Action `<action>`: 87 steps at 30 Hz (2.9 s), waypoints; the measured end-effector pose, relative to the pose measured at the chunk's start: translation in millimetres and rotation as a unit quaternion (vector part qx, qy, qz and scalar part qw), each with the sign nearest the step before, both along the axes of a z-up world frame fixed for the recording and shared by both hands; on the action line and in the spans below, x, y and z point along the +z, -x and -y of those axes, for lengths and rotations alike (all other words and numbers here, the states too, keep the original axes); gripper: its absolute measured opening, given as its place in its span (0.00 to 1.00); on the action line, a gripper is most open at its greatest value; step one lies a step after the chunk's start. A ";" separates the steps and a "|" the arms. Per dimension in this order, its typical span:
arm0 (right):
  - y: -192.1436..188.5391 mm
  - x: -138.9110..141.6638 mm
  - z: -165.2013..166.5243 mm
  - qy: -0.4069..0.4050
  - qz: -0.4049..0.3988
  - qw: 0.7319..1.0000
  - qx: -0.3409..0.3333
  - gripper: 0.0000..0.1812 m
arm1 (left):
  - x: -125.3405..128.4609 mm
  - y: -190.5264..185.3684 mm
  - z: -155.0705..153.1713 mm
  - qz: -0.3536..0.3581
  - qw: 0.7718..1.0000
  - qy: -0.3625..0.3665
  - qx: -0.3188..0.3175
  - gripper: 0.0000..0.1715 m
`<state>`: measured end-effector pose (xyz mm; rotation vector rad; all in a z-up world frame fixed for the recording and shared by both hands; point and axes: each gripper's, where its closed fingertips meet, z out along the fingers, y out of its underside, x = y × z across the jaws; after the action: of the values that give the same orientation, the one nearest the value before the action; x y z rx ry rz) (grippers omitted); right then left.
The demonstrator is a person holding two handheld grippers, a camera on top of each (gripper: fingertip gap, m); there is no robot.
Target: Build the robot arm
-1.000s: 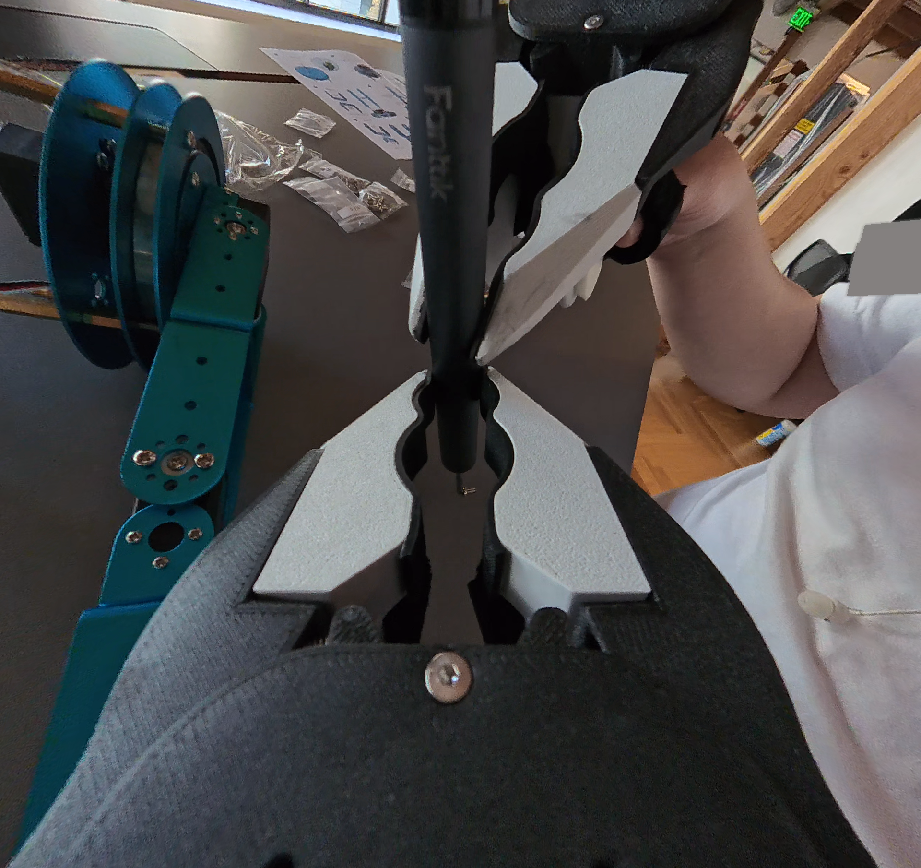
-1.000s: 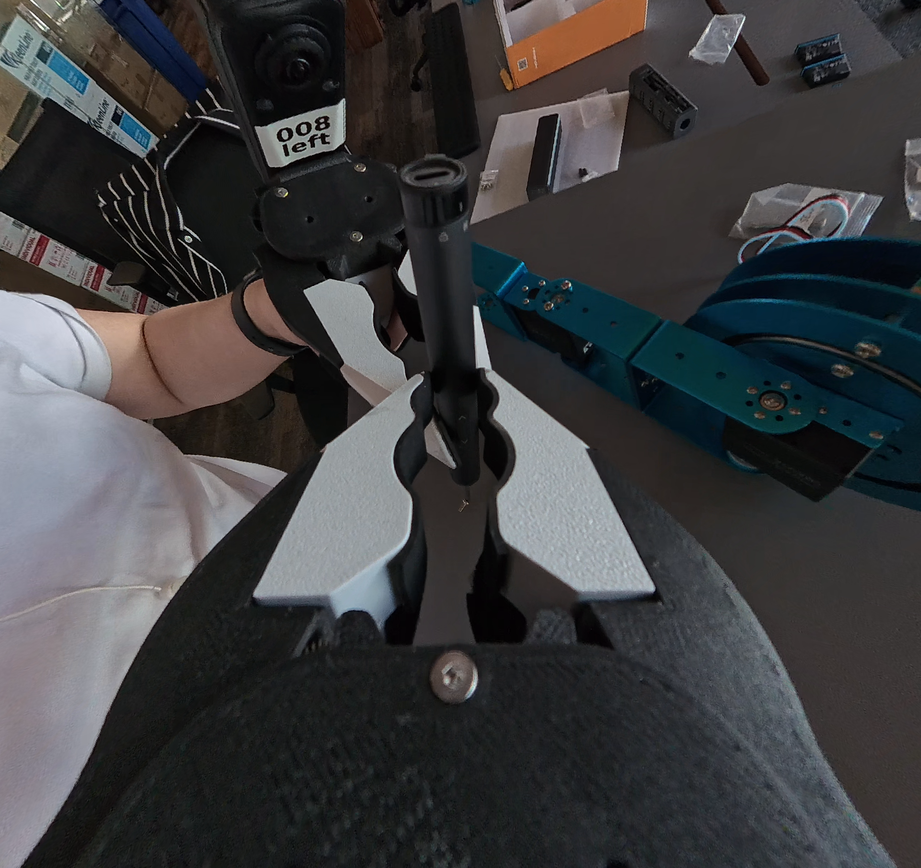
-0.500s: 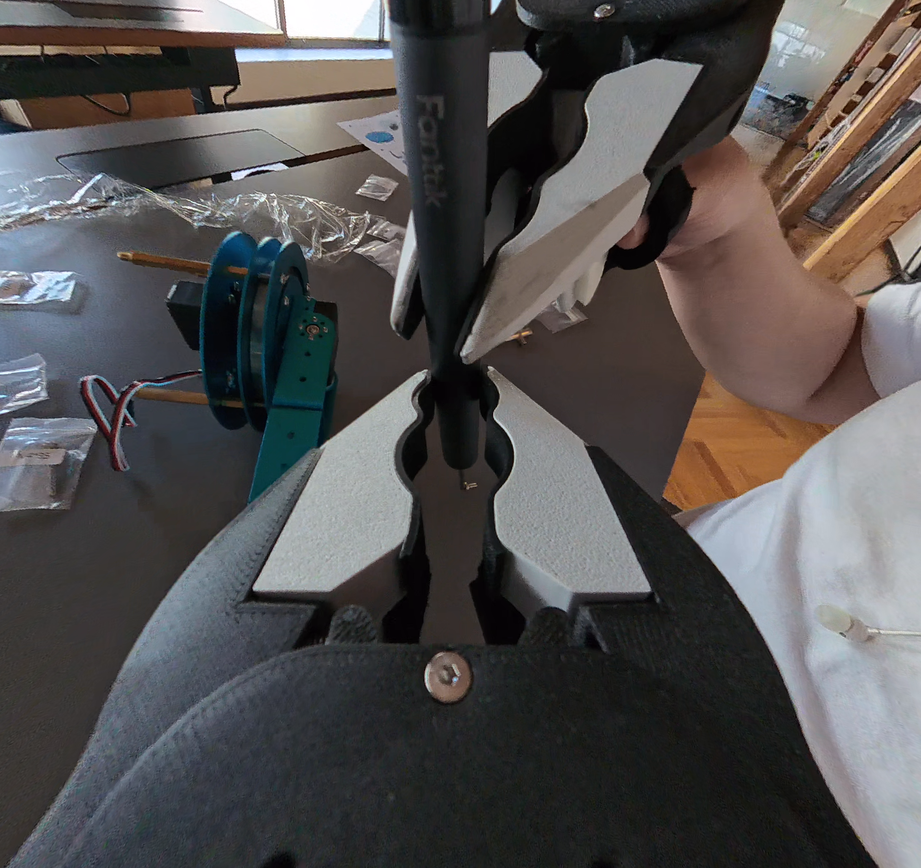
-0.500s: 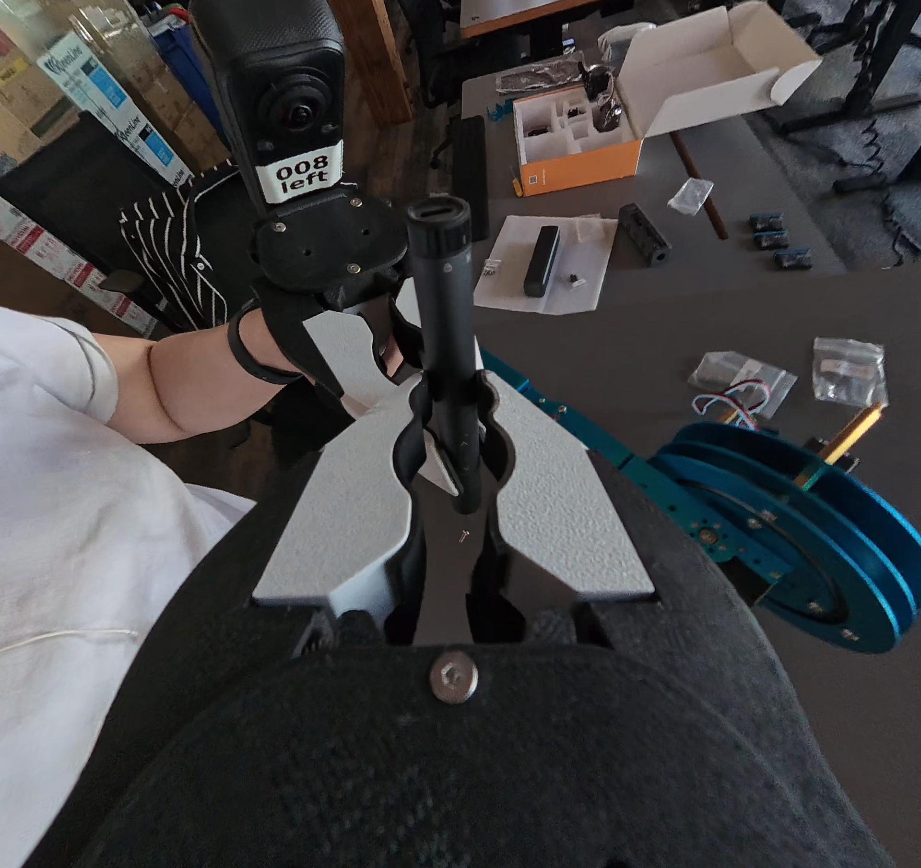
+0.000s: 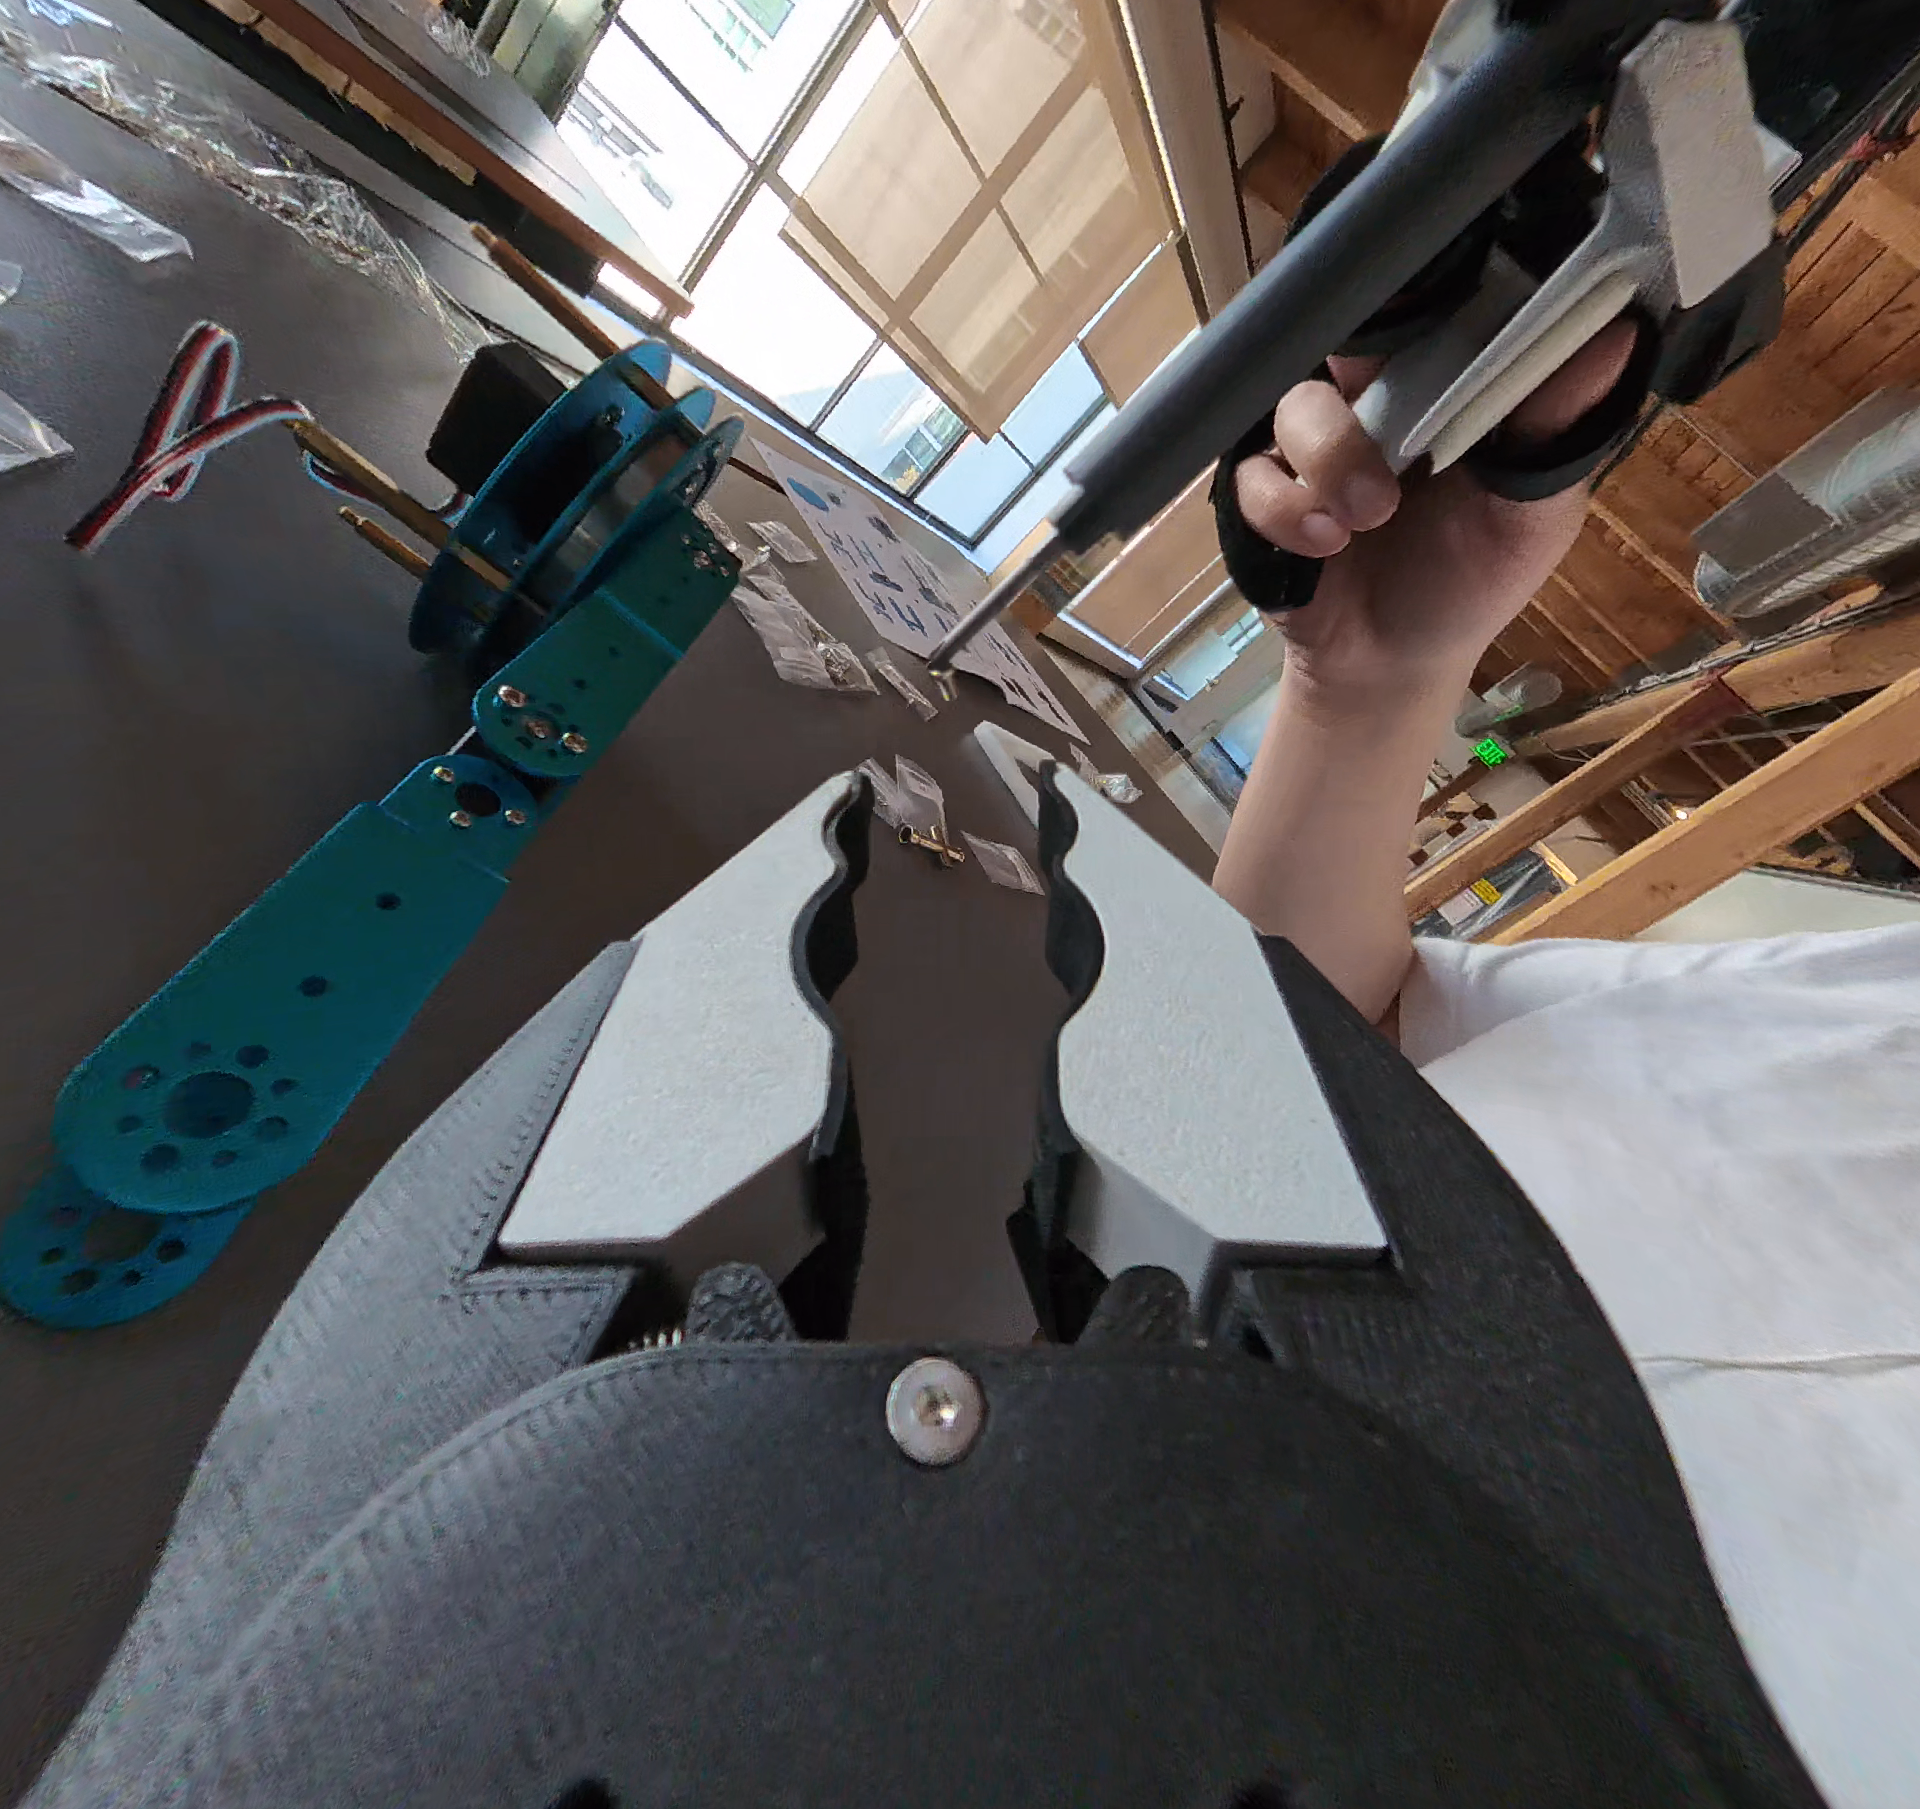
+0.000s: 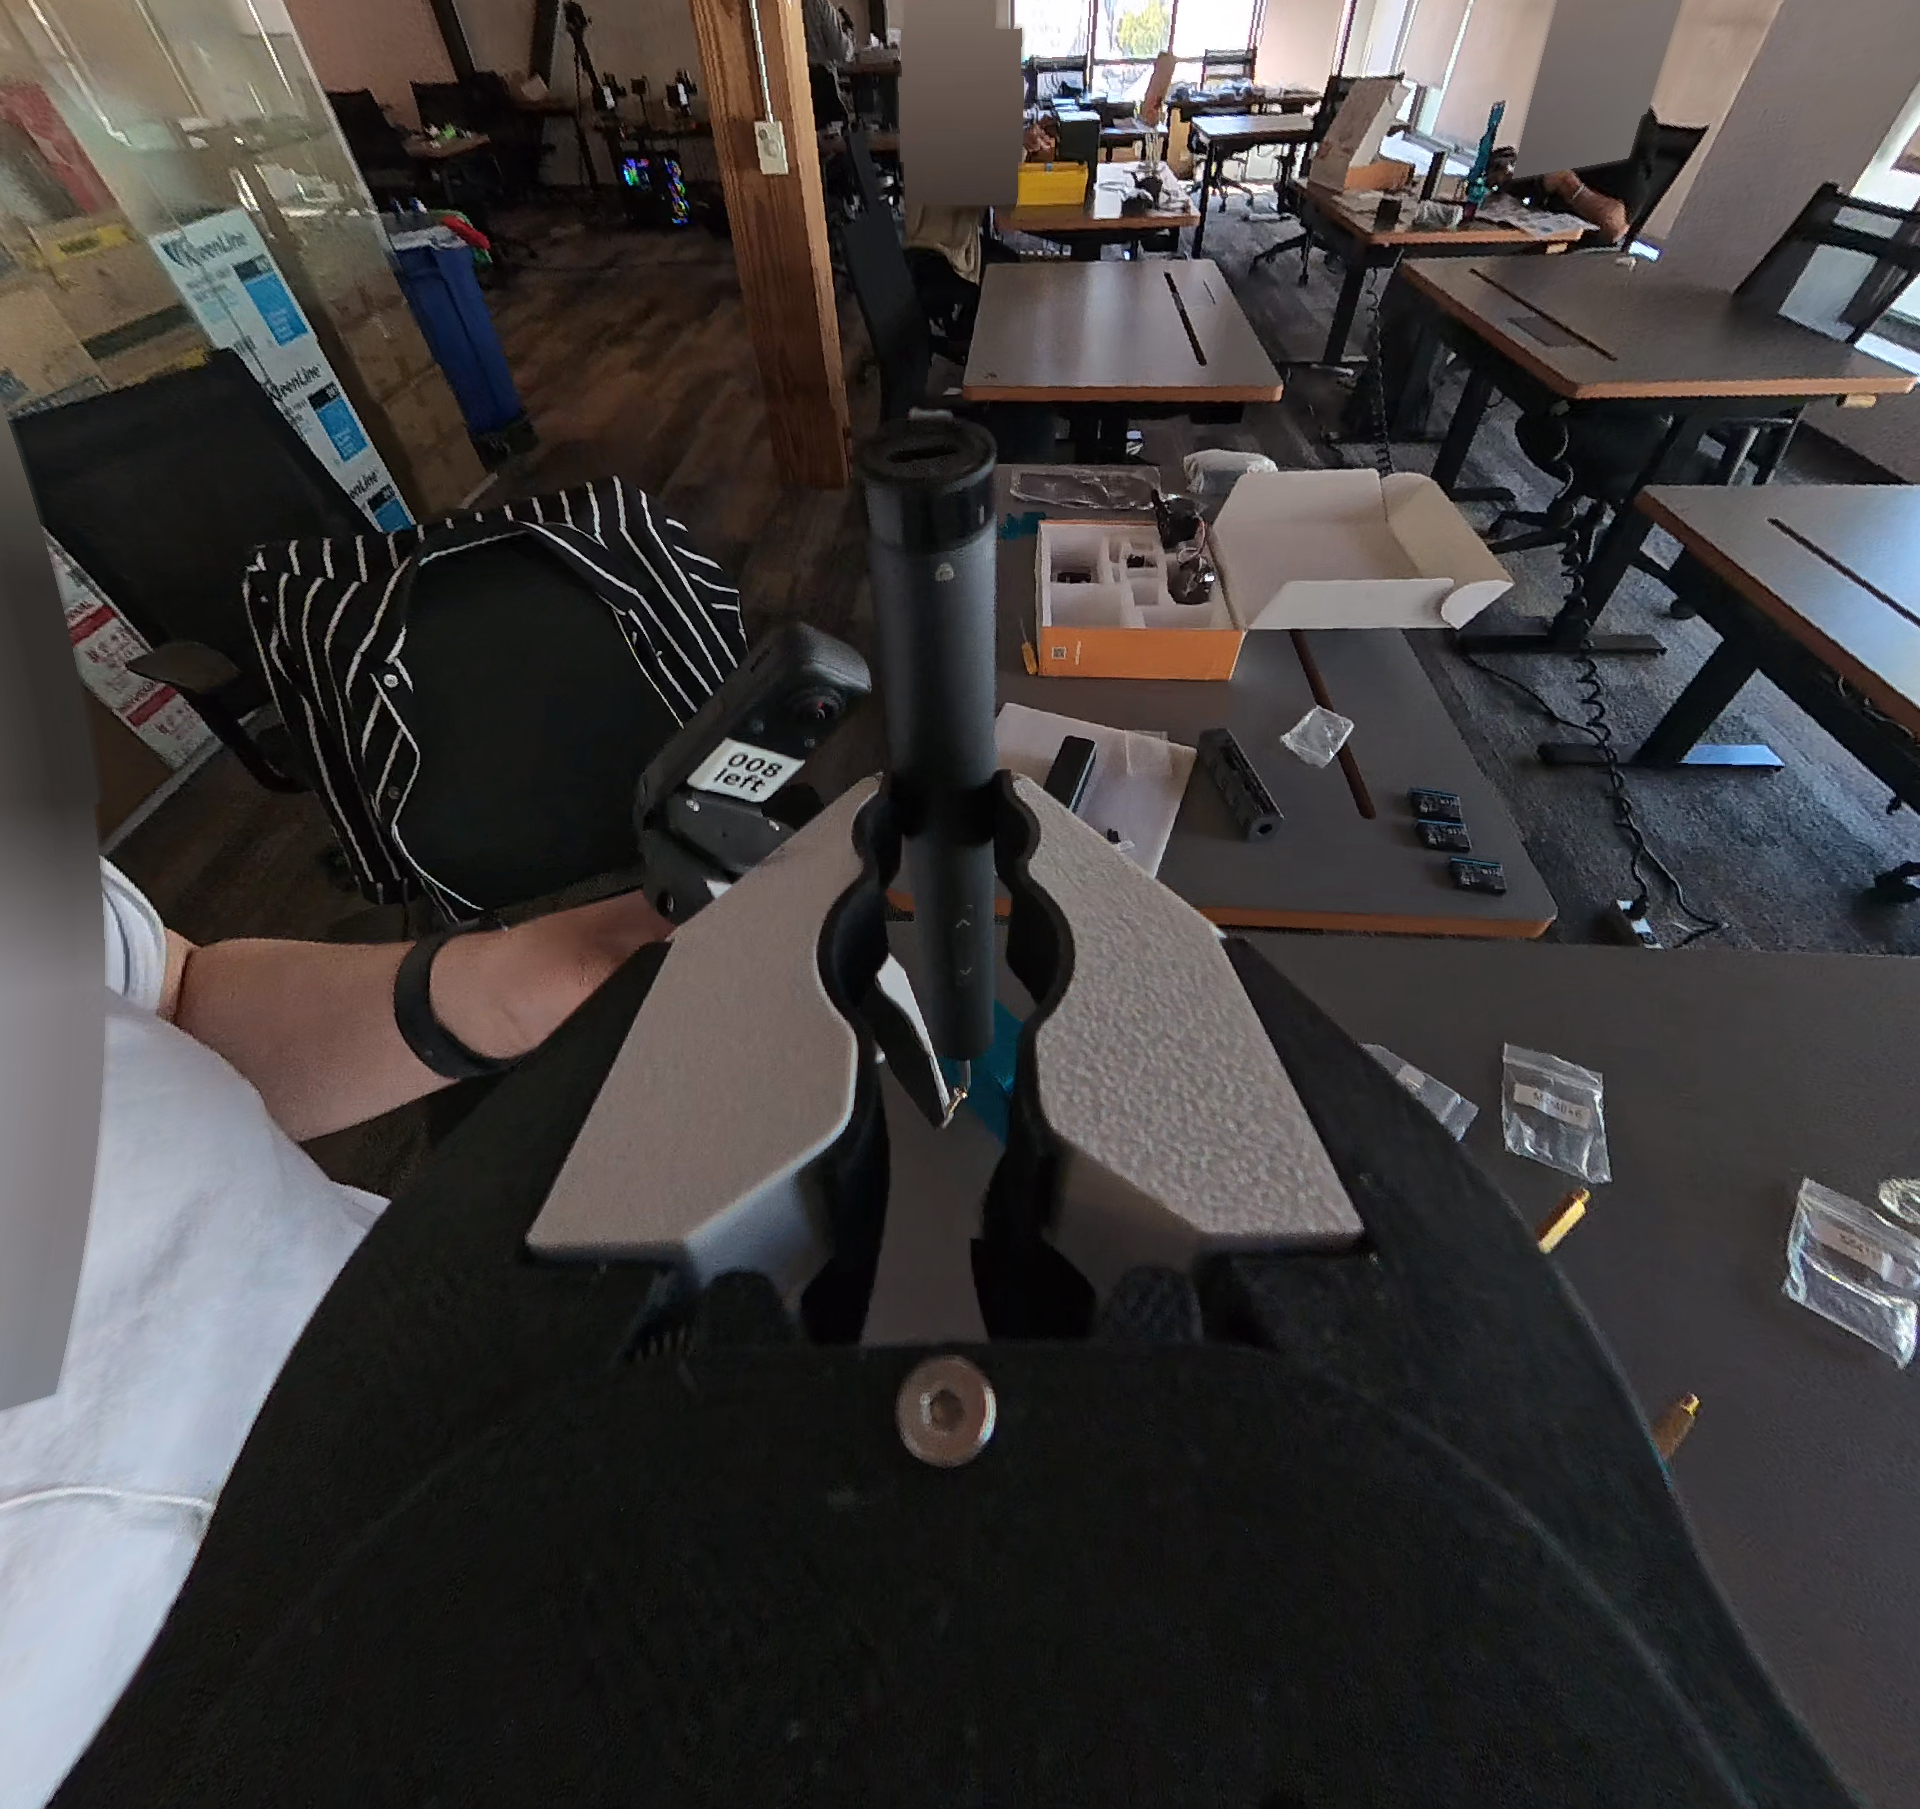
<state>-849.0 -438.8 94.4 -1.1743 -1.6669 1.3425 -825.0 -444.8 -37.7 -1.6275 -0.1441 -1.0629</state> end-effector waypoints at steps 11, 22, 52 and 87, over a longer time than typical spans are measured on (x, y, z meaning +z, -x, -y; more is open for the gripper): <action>-1.8 2.4 6.0 0.001 -0.001 1.000 0.010 0.09 | 1.6 -14.1 -12.3 -0.013 1.000 -0.010 0.020 0.12; -7.9 -2.2 -2.3 0.009 0.004 1.000 -0.002 0.09 | -5.3 -16.5 -25.1 0.004 0.999 0.006 0.043 0.10; -18.6 7.0 -0.8 0.052 0.003 0.999 0.010 0.09 | 2.7 -17.6 -16.6 -0.266 0.951 -0.111 0.111 0.00; -23.8 -8.5 6.8 0.040 0.059 0.996 0.052 0.09 | -2.4 -41.7 -10.4 -0.307 0.942 -0.122 0.053 0.00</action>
<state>-825.2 -445.6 85.9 -1.2494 -1.7947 1.4403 -783.3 -434.3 -40.1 -1.6260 0.3009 -0.4325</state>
